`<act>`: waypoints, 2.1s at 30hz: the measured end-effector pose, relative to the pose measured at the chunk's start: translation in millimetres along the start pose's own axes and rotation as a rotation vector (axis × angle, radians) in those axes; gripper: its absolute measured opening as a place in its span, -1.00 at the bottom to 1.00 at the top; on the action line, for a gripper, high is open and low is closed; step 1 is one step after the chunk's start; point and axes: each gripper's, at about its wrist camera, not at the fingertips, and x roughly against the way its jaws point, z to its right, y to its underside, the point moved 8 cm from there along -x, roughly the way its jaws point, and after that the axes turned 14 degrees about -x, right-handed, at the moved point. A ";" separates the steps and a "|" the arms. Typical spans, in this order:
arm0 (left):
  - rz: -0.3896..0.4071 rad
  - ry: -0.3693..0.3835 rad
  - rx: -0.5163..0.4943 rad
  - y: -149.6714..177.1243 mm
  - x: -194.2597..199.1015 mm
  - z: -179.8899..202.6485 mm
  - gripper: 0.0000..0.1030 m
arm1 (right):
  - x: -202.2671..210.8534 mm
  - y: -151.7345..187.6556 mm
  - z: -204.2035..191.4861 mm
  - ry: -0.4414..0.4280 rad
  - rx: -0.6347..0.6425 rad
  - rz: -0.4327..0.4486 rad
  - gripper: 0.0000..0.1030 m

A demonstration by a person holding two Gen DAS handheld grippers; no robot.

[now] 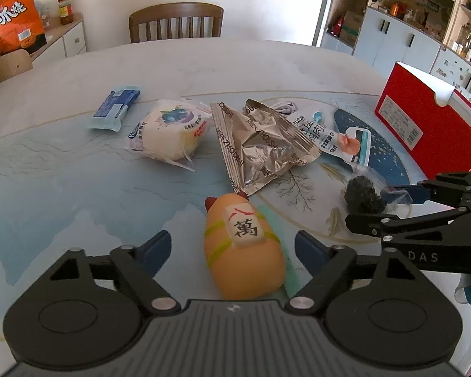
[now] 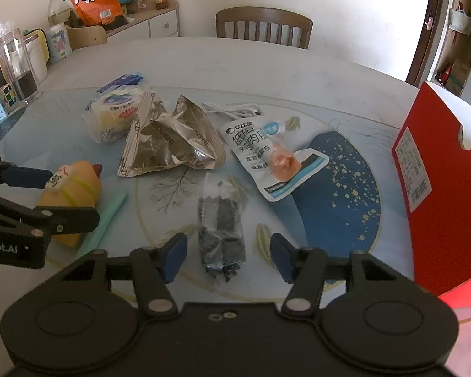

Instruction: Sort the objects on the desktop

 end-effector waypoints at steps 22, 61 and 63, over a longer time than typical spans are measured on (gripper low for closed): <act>0.005 0.006 -0.024 -0.7 2.4 5.0 -0.02 | -2.2 -0.2 0.0 0.019 -0.007 -0.011 -0.44; 0.100 0.044 -0.108 -60.0 54.4 43.4 -0.09 | 88.3 -37.3 22.6 -0.044 -0.090 0.125 -0.64; 0.112 0.051 -0.122 -68.0 59.2 50.5 -0.09 | 96.7 -41.3 28.5 -0.031 -0.092 0.141 -0.64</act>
